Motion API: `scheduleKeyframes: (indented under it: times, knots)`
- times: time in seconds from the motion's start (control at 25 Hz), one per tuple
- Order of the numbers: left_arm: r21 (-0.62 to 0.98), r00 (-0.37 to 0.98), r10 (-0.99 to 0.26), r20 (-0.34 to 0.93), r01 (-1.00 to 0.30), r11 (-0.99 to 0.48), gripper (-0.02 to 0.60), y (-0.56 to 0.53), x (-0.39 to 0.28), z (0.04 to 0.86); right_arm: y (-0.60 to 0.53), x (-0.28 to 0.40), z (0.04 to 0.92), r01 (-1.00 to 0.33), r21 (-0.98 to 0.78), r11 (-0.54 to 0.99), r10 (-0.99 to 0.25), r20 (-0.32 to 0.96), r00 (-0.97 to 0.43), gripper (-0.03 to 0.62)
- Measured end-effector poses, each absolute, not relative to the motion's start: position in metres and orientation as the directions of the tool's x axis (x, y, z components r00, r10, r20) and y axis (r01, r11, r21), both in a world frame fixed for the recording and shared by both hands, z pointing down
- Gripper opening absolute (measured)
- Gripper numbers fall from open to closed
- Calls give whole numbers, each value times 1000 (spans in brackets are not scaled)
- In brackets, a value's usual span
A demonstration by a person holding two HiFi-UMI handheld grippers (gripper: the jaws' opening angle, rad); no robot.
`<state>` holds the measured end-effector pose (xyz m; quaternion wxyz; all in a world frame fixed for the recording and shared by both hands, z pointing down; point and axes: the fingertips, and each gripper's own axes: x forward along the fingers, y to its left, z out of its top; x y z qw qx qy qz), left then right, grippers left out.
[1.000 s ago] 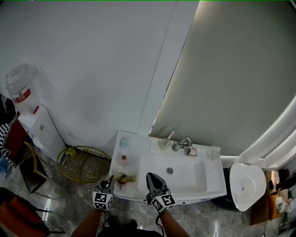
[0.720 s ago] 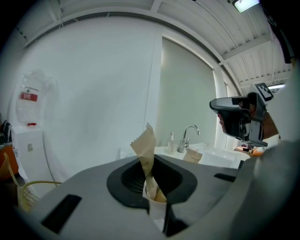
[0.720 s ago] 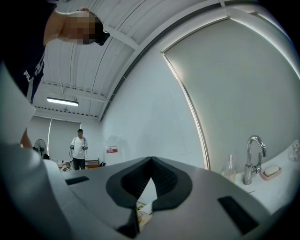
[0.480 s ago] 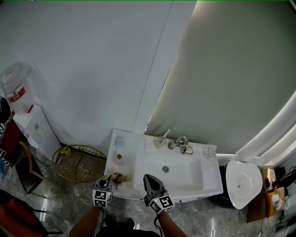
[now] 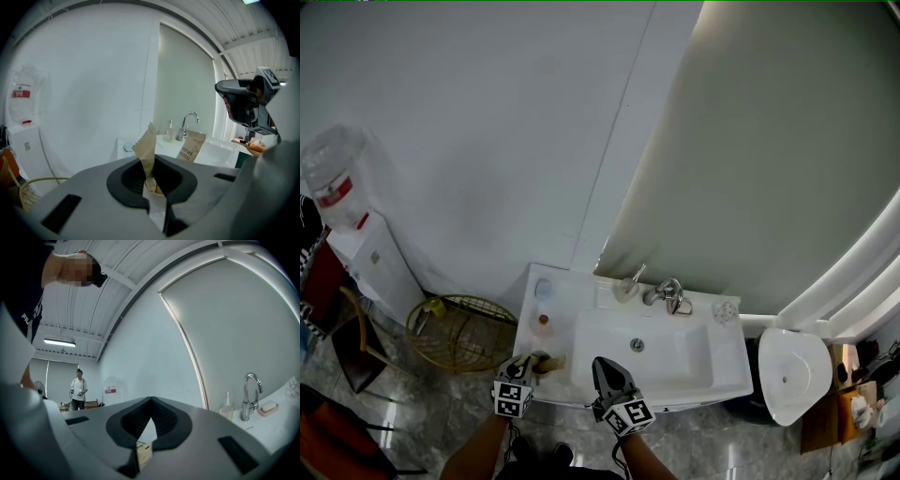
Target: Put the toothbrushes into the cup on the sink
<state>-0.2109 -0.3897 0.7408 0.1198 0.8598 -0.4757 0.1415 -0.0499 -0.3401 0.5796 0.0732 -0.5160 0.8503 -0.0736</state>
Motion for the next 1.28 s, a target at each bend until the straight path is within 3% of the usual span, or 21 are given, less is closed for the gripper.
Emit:
scheduleKeyframes:
  times: [0.56,0.68,0.84,1.28]
  knots:
    - [127,528,-793,306,-848,-515,48,-385,-211,731,-344,-48,584,-866,-227,445,-893,-44,-448,28]
    - [150,536,-796,282,-844,-515,129,-385,-213,725,-345,-49,585,-865,-234,444,-894,-45,-447,28]
    - [151,545,-802,246,-838,-524,174,-383,-212,709,-345,-50,584,-863,-233,449,-891,-48,-450,28]
    - [136,530,-848,35,-843,-521,186,-381,-229,616,-351,-56,579,-852,-249,460,-886,-59,-460,28]
